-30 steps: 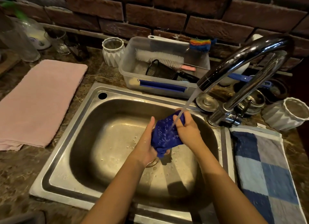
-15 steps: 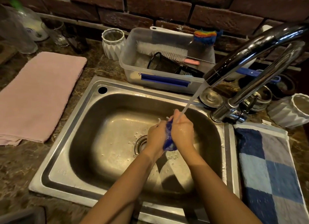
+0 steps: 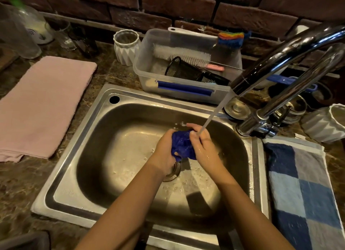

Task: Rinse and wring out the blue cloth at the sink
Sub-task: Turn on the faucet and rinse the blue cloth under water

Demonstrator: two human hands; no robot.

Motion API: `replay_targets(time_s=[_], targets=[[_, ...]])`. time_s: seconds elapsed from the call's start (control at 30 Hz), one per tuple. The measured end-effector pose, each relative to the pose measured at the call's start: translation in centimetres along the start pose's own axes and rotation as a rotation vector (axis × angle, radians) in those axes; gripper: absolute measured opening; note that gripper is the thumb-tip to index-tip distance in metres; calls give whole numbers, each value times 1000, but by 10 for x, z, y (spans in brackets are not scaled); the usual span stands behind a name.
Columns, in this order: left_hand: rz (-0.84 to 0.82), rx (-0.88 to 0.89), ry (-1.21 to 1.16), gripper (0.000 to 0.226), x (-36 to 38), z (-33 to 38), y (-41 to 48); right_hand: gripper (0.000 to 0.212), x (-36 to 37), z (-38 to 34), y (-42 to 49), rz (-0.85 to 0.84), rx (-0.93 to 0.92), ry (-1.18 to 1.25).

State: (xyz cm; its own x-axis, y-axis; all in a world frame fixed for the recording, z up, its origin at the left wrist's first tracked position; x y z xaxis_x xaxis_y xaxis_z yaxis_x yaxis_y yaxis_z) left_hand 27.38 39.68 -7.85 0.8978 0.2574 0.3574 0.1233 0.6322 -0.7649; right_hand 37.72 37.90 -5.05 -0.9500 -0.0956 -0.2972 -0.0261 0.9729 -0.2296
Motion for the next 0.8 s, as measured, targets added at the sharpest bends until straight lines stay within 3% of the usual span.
replay_targets(time_s=[0.07,0.2,0.27,0.4,0.47,0.6,0.67,0.8], targets=[[-36,-48,-76,23,5,3,-2,39,2,-2,-15,-75,-154,-194],[22,-35,-44,28,20,0,-10,33,2,-6,-7,86,-9,-236],[90,50,40,26,23,0,-8,31,2,-12,-4,145,60,-303],[214,260,151,17,23,6,-5,40,-1,-25,1,157,10,-430],[263,349,207,14,22,6,-5,46,0,-27,9,126,103,-495],[321,506,360,25,19,6,-7,45,1,-25,16,145,214,-487],[329,565,414,29,19,6,-11,43,2,-22,13,143,149,-548],[303,688,529,33,17,5,-13,47,-1,-20,5,211,164,-323]])
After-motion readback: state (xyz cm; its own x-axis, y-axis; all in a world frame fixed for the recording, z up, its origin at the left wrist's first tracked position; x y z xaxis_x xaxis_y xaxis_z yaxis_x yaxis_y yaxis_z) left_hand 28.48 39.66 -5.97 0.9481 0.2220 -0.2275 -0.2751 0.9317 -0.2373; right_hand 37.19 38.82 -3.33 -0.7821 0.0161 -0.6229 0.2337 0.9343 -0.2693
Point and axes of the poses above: each hand's wrist, its own y-axis towards the middle knuckle, its own x-axis out of the palm, z = x × y, the point moved 2 cm from there along y, towards the middle knuckle, and after that the axes turned 1 degree about -z, right-handed, at the moved point
